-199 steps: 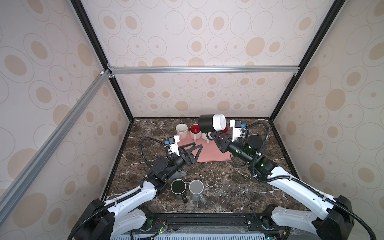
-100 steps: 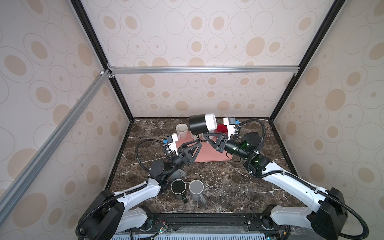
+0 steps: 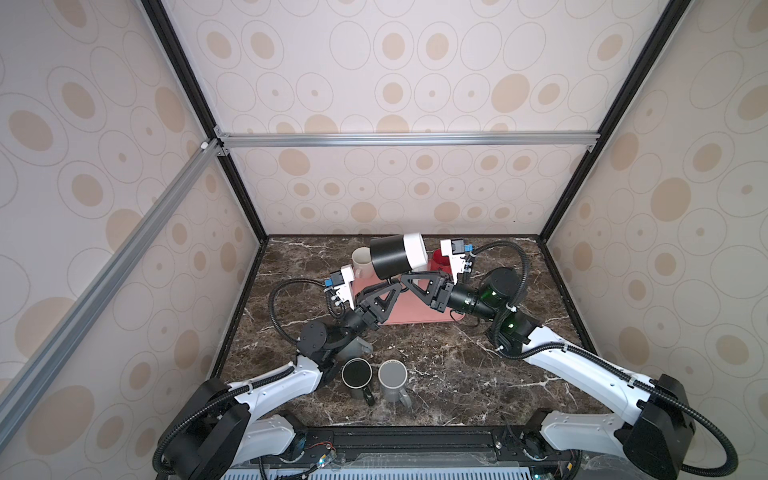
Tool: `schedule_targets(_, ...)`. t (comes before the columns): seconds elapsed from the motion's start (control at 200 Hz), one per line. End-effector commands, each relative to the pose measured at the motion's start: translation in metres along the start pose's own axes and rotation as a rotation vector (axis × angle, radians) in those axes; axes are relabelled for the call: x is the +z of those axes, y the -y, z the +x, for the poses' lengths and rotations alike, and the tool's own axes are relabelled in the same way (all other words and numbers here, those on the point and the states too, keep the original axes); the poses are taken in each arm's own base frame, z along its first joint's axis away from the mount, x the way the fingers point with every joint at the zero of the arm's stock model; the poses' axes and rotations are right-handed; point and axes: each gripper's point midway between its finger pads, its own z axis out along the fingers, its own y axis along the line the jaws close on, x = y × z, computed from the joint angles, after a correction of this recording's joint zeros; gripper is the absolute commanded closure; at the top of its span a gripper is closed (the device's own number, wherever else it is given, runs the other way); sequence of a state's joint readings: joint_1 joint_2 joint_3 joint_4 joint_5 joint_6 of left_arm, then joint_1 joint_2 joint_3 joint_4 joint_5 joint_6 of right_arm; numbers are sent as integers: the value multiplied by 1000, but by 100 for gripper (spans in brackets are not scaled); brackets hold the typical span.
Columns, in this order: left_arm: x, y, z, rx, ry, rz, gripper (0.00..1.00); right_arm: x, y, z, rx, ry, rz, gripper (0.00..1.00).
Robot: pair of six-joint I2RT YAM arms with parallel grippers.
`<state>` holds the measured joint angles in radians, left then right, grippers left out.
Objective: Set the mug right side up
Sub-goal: 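Raise the mug toward the left gripper while the left gripper approaches, then close the left gripper on the mug while the right gripper opens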
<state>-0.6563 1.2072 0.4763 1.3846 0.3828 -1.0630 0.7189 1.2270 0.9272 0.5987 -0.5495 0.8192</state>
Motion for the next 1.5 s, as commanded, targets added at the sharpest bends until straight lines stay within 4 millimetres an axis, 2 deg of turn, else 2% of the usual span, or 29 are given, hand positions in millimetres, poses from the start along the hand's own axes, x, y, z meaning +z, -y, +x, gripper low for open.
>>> schedule_targets(0.0, 5, 19, -18, 11, 53, 66, 68, -2, -32, -19, -69, 72, -106, 100)
schedule_targets(0.15, 5, 22, -20, 5, 60, 76, 65, -3, -26, -15, -56, 70, -93, 100)
schedule_targets(0.245, 6, 22, -21, 4, 61, 76, 70, -2, -26, -14, -48, 67, -95, 100)
schedule_targets(0.52, 6, 20, -19, -5, 54, 65, 100, -3, -21, -13, -39, 71, -68, 100)
schedule_targets(0.665, 9, 16, -19, 8, 38, 24, 100, -7, -16, -12, -46, 80, -31, 88)
schedule_targets(0.76, 9, 11, -20, 33, 28, -25, 100, -14, -11, -13, -58, 92, 18, 73)
schedule_targets(0.89, 9, -11, -16, 69, -20, -170, 100, -24, -2, -8, -83, 87, 97, 56)
schedule_targets(1.025, 1, -31, -14, 107, -60, -291, 100, -40, 11, -2, -105, 82, 204, 49)
schedule_targets(1.205, -11, -63, -19, 201, -138, -515, 100, -62, 28, 5, -121, 80, 332, 48)
schedule_targets(1.38, -39, -107, -18, 227, -250, -763, 100, -75, 40, 15, -115, 62, 406, 47)
schedule_targets(1.495, -53, -123, -20, 249, -283, -842, 100, -79, 47, 19, -114, 52, 438, 47)
